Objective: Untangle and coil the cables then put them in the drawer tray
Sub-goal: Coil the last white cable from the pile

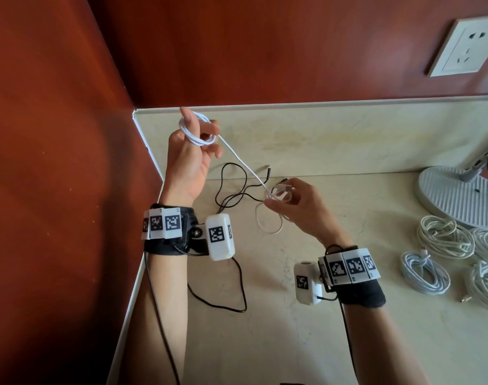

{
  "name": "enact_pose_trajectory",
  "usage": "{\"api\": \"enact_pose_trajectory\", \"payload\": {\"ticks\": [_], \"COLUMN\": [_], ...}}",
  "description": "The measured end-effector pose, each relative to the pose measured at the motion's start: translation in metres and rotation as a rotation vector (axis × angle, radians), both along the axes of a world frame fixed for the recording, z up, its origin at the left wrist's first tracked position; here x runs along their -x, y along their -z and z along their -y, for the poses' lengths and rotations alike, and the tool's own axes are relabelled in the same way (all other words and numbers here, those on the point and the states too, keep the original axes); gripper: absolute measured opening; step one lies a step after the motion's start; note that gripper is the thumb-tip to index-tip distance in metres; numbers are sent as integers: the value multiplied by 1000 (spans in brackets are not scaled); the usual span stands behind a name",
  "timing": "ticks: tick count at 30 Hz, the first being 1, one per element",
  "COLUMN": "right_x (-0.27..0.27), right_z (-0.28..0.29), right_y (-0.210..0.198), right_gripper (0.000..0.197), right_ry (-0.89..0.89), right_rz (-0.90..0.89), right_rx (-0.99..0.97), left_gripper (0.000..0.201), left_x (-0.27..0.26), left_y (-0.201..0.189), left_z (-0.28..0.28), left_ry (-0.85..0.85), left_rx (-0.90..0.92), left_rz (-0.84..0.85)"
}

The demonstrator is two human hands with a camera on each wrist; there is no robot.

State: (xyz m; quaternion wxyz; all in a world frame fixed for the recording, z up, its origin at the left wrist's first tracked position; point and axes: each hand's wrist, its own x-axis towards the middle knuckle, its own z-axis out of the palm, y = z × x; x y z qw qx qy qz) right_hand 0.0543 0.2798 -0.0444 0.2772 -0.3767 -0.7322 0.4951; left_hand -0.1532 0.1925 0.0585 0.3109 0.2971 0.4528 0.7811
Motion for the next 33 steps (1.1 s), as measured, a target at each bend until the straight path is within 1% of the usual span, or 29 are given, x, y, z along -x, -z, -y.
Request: {"api": "enact_pose_trajectory", "payload": {"ticks": [2,5,7,9,10,12,13,15,18,21,22,24,26,27,30,31,33], "right_x": [1,0,-2,-4,-3,-1,1,4,6,8,9,9,5,3,-7,-10,-15], "right_z": [-2,-4,-4,-2,0,3,5,7,10,13,14,10,5,3,-6,-11,-17], "right_y": [0,-2,-1,0,-1,-2,-4,-8,-10,-13,-14,-13,-12,-12,-8,-6,-4], "right_gripper": [33,22,22,12,18,47,56,62,60,71,68,43,28,27,45,48,47], "right_ry": [26,27,-15,-60,-61,-40,-20,3,5,22,25,48,83,100,164,187,258], "right_rz": [62,102,119,141,145,134,125,127,142,146,141,113,75,54,17,15,32], "right_rx": [-65,-109,-124,-137,-157,-188,-181,-115,-69,-27,-4,6,0,-1,34,61,95], "left_gripper": [66,73,72,69,68,66,66,63,60,59,59,58,56,54,50,48,46], "left_x": [-1,-4,-3,0,0,-1,-2,-3,-1,2,3,3,2,2,10,13,20], "left_y": [-1,-1,-1,0,0,1,1,0,-3,-3,-2,-2,-3,-3,-3,-2,0], "left_z": [0,-1,0,0,0,-1,-1,-2,-1,1,1,0,0,0,0,0,0], "left_ry": [10,19,7,6,9,4,-1,-6,-20,-42,-44,-47,-57,-67,-108,-118,-126], "left_rx": [-8,-14,-21,-34,-38,-29,-25,-26,-16,-5,-2,8,3,-5,-18,-21,-28], "left_rz": [-10,-56,-57,-42,-34,-23,-22,-22,-11,8,6,-3,3,13,60,78,102]}}
